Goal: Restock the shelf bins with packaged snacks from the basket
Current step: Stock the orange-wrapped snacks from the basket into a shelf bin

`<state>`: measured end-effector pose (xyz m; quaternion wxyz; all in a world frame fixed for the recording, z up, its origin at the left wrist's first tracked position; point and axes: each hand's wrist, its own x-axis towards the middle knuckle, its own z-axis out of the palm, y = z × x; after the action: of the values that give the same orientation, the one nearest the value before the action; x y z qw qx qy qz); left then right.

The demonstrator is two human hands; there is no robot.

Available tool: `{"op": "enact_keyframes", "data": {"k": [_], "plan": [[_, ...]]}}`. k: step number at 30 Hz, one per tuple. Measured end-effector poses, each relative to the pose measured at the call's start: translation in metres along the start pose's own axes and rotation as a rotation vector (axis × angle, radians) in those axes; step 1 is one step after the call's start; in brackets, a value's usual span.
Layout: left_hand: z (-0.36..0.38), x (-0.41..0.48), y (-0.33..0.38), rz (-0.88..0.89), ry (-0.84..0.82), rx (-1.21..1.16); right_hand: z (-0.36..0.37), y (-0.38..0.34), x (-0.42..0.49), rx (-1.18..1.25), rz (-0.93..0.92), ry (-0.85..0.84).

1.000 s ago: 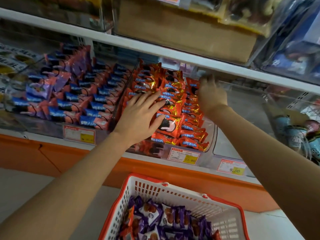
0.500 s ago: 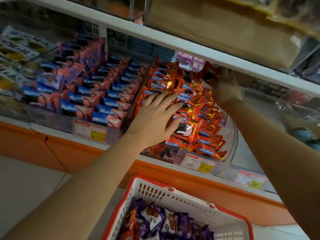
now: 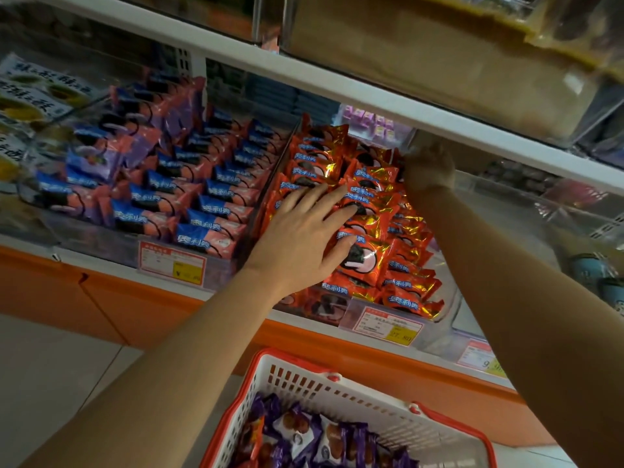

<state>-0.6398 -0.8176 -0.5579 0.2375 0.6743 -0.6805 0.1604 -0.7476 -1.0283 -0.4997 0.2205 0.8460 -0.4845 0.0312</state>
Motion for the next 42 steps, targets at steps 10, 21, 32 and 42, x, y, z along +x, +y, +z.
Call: {"op": "enact_keyframes", "data": {"k": [10,21,32,42], "plan": [[0.000,0.000,-0.001,0.027,0.045,-0.002,-0.004,-0.003,-0.028,0.181,0.016,0.003],[-0.008,-0.003,0.007,0.073,0.035,0.083,-0.020,0.015,-0.179,0.474,-0.224,0.077],[0.014,-0.082,0.077,0.269,0.248,-0.024,0.053,0.048,-0.292,0.445,-0.548,0.289],[0.100,-0.217,0.100,0.026,-0.637,-0.021,0.156,0.043,-0.402,0.642,-0.242,-0.619]]}}
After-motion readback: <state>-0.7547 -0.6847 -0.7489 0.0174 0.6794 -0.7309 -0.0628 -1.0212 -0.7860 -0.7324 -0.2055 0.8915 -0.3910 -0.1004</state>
